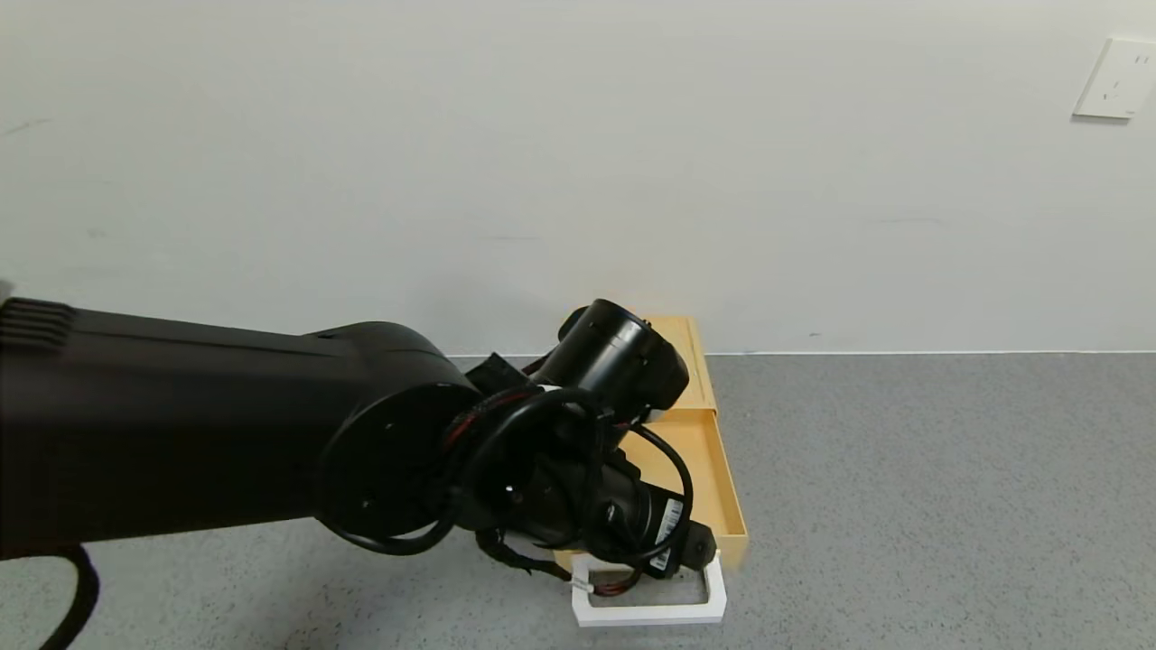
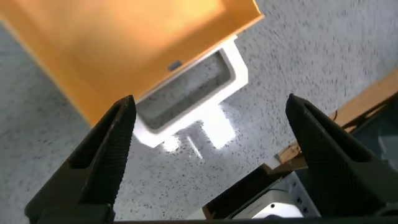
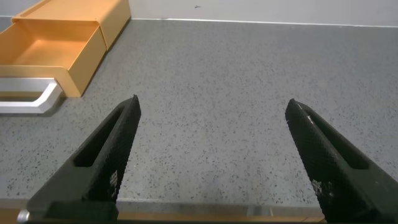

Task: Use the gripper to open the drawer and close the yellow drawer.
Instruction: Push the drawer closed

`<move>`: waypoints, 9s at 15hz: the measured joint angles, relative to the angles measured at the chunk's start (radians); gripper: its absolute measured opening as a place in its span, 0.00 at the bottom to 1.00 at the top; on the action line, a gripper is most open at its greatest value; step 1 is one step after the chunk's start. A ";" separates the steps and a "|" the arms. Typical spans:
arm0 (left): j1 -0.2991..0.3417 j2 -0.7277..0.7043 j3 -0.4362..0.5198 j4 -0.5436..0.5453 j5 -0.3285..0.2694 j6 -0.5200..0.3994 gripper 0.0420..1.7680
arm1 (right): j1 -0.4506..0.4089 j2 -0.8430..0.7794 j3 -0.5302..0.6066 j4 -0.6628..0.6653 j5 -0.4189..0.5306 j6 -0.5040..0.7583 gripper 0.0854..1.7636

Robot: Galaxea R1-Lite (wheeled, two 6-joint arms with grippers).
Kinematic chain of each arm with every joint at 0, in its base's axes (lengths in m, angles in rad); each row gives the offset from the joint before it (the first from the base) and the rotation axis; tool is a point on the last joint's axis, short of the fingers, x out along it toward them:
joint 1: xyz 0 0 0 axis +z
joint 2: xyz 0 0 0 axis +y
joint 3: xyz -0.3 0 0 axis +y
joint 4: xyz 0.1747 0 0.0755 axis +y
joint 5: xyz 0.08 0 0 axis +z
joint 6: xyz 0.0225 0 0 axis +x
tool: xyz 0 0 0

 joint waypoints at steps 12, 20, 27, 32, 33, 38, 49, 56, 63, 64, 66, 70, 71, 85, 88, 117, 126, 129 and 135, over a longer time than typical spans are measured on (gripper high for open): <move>0.259 -0.178 0.022 -0.013 0.045 -0.047 0.98 | 0.000 0.000 0.000 0.000 0.000 0.000 0.97; 0.333 -0.198 0.024 -0.031 0.049 -0.050 0.98 | 0.000 0.000 0.000 0.000 0.000 0.000 0.97; 0.329 -0.195 0.030 -0.028 0.046 -0.053 0.98 | 0.000 0.000 0.000 0.000 0.000 0.000 0.97; 0.241 -0.171 0.031 -0.016 0.112 -0.111 0.98 | 0.000 0.000 0.000 0.000 0.000 0.000 0.97; 0.214 -0.159 0.030 -0.014 0.141 -0.137 0.98 | 0.000 0.000 0.000 0.000 0.000 0.000 0.97; 0.091 -0.066 -0.004 0.054 0.250 -0.283 0.98 | 0.000 0.000 0.000 0.000 0.000 0.000 0.97; -0.100 0.134 -0.066 0.080 0.287 -0.352 0.98 | 0.000 0.000 0.000 0.000 0.000 0.000 0.97; -0.160 0.204 -0.055 0.080 0.278 -0.303 0.98 | 0.000 0.000 0.000 0.000 0.000 0.000 0.97; -0.174 0.222 -0.045 0.071 0.236 -0.219 0.98 | 0.000 0.000 0.000 0.000 0.000 0.000 0.97; -0.174 0.225 -0.043 0.068 0.235 -0.202 0.98 | 0.000 0.000 0.000 0.000 0.000 0.000 0.97; -0.171 0.230 -0.045 0.066 0.234 -0.178 0.98 | 0.000 0.000 0.000 0.000 0.000 0.000 0.97; -0.155 0.253 -0.065 0.064 0.234 -0.175 0.98 | 0.000 0.000 0.000 0.000 0.000 0.000 0.97; -0.150 0.258 -0.074 0.065 0.234 -0.175 0.98 | 0.000 0.000 0.000 0.000 0.000 0.000 0.97; -0.086 0.288 -0.154 0.068 0.252 -0.033 0.98 | 0.000 0.000 0.000 0.000 0.000 0.000 0.97; -0.073 0.298 -0.178 0.066 0.253 -0.018 0.98 | 0.000 0.000 0.000 0.000 0.000 0.000 0.97; 0.017 0.395 -0.350 -0.009 0.238 0.085 0.98 | 0.000 0.000 0.000 0.000 0.000 0.000 0.97; 0.040 0.415 -0.365 -0.110 0.238 0.149 0.98 | 0.000 0.000 0.000 0.000 0.000 0.000 0.97; 0.049 0.427 -0.391 -0.112 0.237 0.163 0.98 | 0.000 0.000 0.000 0.000 0.000 0.000 0.97; 0.061 0.459 -0.443 -0.132 0.213 0.181 0.98 | 0.000 0.000 0.000 0.000 0.000 0.000 0.97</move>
